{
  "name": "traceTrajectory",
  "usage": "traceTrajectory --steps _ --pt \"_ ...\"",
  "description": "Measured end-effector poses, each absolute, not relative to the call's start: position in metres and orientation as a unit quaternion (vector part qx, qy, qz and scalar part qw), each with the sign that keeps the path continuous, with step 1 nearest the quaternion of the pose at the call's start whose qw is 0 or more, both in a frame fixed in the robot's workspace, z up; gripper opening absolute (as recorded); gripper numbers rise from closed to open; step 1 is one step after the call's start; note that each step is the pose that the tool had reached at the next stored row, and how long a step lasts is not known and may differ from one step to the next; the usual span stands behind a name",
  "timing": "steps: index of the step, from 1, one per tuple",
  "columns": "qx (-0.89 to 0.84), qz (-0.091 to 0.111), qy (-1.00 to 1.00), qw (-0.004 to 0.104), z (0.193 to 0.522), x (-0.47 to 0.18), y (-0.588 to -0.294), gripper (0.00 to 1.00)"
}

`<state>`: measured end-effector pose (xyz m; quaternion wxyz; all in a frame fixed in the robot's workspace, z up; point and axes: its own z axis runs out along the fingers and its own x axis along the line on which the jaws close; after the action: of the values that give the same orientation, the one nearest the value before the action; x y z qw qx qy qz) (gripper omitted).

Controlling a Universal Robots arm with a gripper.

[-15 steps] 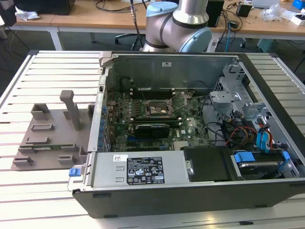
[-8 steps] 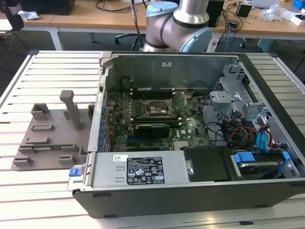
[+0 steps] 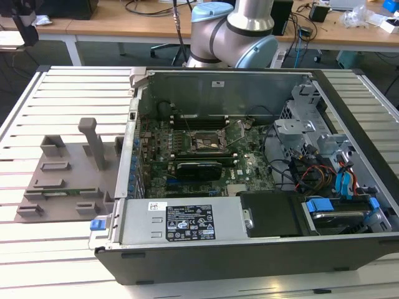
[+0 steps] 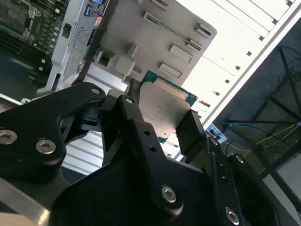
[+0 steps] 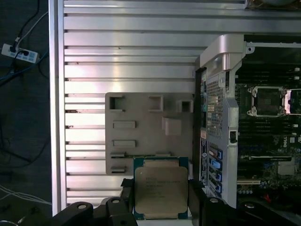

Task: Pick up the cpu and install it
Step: 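Pick up the cpu and move it towards the insertion slot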

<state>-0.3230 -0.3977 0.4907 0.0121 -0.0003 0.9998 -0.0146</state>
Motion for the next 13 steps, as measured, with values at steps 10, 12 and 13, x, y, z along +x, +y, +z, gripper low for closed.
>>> traceTrajectory --steps 10,12,13 --pt "0.0 -0.015 1.0 0.012 0.481 -0.316 -0.398 0.55" --pt "0.0 -0.015 1.0 0.012 0.479 -0.315 -0.398 0.55" --pt "0.0 -0.015 1.0 0.012 0.478 -0.314 -0.398 0.55"
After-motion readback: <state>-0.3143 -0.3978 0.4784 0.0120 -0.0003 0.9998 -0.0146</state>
